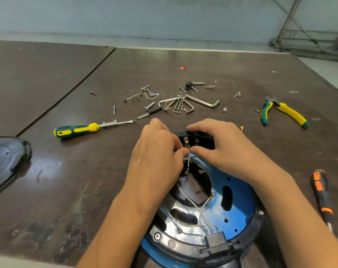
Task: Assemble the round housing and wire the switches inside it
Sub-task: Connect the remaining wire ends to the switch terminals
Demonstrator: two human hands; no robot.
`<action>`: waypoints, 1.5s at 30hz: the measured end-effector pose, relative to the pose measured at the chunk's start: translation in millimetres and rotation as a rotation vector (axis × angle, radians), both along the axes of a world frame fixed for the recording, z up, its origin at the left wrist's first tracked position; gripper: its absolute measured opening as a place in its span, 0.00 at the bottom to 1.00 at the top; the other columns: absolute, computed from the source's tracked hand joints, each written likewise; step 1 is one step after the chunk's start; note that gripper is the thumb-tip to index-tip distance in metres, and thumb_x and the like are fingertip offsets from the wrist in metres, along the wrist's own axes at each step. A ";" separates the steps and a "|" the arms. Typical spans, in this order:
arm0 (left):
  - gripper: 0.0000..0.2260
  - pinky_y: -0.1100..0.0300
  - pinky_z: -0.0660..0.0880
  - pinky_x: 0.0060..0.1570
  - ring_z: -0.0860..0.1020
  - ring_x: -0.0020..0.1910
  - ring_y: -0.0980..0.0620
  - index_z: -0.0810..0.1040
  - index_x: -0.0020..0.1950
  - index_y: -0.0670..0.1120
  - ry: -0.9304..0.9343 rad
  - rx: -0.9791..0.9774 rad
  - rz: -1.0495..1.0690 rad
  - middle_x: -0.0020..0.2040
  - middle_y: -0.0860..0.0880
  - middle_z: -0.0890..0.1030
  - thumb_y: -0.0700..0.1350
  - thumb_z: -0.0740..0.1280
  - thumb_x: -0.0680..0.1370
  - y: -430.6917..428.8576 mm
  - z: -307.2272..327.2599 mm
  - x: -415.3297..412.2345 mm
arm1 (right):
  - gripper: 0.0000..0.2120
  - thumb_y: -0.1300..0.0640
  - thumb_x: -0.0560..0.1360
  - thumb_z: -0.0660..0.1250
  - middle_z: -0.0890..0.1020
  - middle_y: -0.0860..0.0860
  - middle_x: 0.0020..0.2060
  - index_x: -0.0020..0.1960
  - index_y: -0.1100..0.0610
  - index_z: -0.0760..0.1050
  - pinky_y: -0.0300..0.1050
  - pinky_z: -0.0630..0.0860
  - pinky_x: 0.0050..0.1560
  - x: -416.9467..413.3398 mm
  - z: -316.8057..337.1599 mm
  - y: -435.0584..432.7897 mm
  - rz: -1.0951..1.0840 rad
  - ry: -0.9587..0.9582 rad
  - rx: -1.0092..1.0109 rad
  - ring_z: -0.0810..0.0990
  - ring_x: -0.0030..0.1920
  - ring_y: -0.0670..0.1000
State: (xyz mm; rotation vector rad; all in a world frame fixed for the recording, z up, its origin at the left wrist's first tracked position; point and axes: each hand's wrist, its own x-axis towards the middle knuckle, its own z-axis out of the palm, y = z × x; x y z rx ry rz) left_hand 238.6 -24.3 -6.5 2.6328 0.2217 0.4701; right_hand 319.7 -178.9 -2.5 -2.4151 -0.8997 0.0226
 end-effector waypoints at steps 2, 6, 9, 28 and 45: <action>0.06 0.71 0.60 0.36 0.69 0.47 0.57 0.85 0.44 0.54 -0.012 -0.017 0.005 0.46 0.55 0.67 0.55 0.72 0.74 0.3 0.2 0.3 | 0.21 0.54 0.76 0.73 0.80 0.42 0.59 0.68 0.47 0.77 0.27 0.67 0.53 3.4 0.5 -0.4 0.000 0.014 0.000 0.75 0.56 0.40; 0.06 0.66 0.63 0.35 0.70 0.46 0.56 0.84 0.44 0.53 -0.011 -0.015 0.006 0.46 0.55 0.68 0.54 0.73 0.74 0.9 -0.1 0.6 | 0.21 0.56 0.76 0.73 0.79 0.44 0.58 0.67 0.46 0.77 0.36 0.69 0.57 8.4 1.5 1.9 0.003 0.045 -0.007 0.75 0.58 0.43; 0.05 0.69 0.62 0.35 0.70 0.45 0.56 0.84 0.44 0.54 -0.019 -0.023 0.007 0.46 0.54 0.68 0.53 0.73 0.74 1.6 -0.2 1.2 | 0.19 0.55 0.75 0.73 0.79 0.45 0.57 0.65 0.47 0.78 0.37 0.69 0.55 9.9 1.0 4.9 0.017 0.029 -0.012 0.75 0.56 0.43; 0.05 0.59 0.69 0.39 0.73 0.43 0.54 0.85 0.44 0.53 -0.034 -0.029 0.000 0.48 0.55 0.70 0.53 0.73 0.74 2.1 1.6 -0.2 | 0.20 0.51 0.73 0.75 0.79 0.45 0.56 0.64 0.46 0.78 0.32 0.66 0.49 9.3 -1.4 3.3 0.010 0.003 -0.013 0.74 0.54 0.44; 0.06 0.58 0.69 0.40 0.74 0.44 0.52 0.85 0.44 0.53 -0.018 -0.028 0.022 0.49 0.53 0.72 0.53 0.73 0.74 2.1 1.0 1.5 | 0.20 0.52 0.73 0.75 0.80 0.45 0.59 0.64 0.46 0.78 0.39 0.70 0.54 8.1 0.0 4.0 -0.004 0.052 0.020 0.77 0.58 0.45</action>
